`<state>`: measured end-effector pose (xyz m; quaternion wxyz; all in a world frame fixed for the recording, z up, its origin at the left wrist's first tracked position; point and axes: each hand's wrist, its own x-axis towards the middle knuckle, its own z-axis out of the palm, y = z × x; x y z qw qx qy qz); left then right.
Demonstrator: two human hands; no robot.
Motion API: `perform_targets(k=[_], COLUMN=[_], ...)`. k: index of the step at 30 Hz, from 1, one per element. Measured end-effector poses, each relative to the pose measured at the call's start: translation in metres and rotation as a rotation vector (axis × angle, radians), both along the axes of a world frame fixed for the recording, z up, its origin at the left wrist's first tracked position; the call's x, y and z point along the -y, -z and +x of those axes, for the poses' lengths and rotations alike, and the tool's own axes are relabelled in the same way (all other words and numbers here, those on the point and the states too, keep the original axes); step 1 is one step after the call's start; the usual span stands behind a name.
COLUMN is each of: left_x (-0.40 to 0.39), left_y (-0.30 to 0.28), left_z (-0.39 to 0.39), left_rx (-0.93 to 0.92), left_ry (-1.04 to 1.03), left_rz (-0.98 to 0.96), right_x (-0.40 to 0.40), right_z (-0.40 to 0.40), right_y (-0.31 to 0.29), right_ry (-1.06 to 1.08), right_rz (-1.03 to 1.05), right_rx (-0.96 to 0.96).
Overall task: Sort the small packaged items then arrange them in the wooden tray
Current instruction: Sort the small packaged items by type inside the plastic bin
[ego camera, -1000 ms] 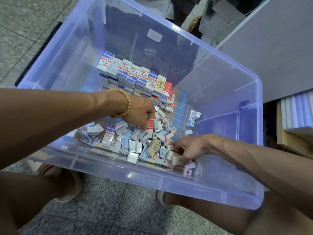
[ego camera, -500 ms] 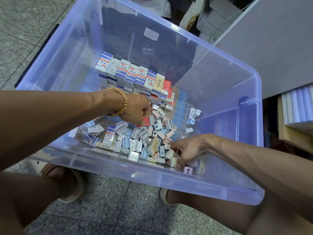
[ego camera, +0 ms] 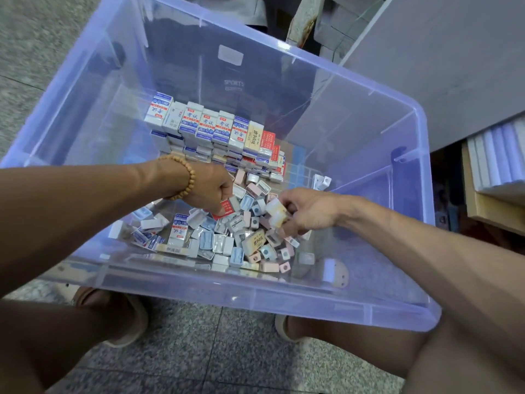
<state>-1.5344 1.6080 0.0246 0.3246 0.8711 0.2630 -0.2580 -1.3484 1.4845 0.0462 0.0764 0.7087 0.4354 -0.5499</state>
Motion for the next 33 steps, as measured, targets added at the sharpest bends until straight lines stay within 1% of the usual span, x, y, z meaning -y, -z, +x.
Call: perform_targets(k=[2, 5, 7, 11, 14, 18, 22, 24, 28, 33], left_x=[0.006, 0.02, 0.031, 0.044, 0.049, 0.06, 0.071, 0.072, 0.063, 0.045], left_y=[-0.005, -0.002, 0.004, 0.007, 0.005, 0.006, 0.009, 0.011, 0.011, -0.009], left_z=[0.006, 0.014, 0.022, 0.034, 0.042, 0.055, 0.058, 0.056, 0.051, 0.047], left_rx=[-0.009, 0.035, 0.03, 0.065, 0.03, -0.032, -0.032, -0.023, -0.006, 0.069], left_ry=[-0.047, -0.08, -0.096, -0.105, -0.114, -0.053, 0.05, 0.064, -0.021, -0.27], left_rz=[-0.173, -0.289, -0.332, -0.321, -0.326, -0.306, -0.237, -0.237, -0.304, -0.403], right_x=[-0.003, -0.007, -0.008, -0.013, -0.019, -0.022, -0.023, -0.024, -0.025, -0.027], right_z=[0.004, 0.011, 0.013, 0.013, 0.015, 0.025, 0.03, 0.028, 0.026, 0.024], right_y=[-0.003, -0.013, -0.02, -0.028, -0.036, -0.04, -0.039, -0.038, -0.039, -0.039], right_ry=[0.112, 0.264, 0.317, 0.325, 0.341, 0.37, 0.398, 0.411, 0.436, 0.528], right_rz=[0.09, 0.218, 0.257, 0.317, 0.346, 0.345, 0.349, 0.345, 0.335, 0.337], right_rx=[-0.008, 0.012, 0.019, 0.034, 0.012, 0.045, 0.057, 0.055, 0.023, -0.044])
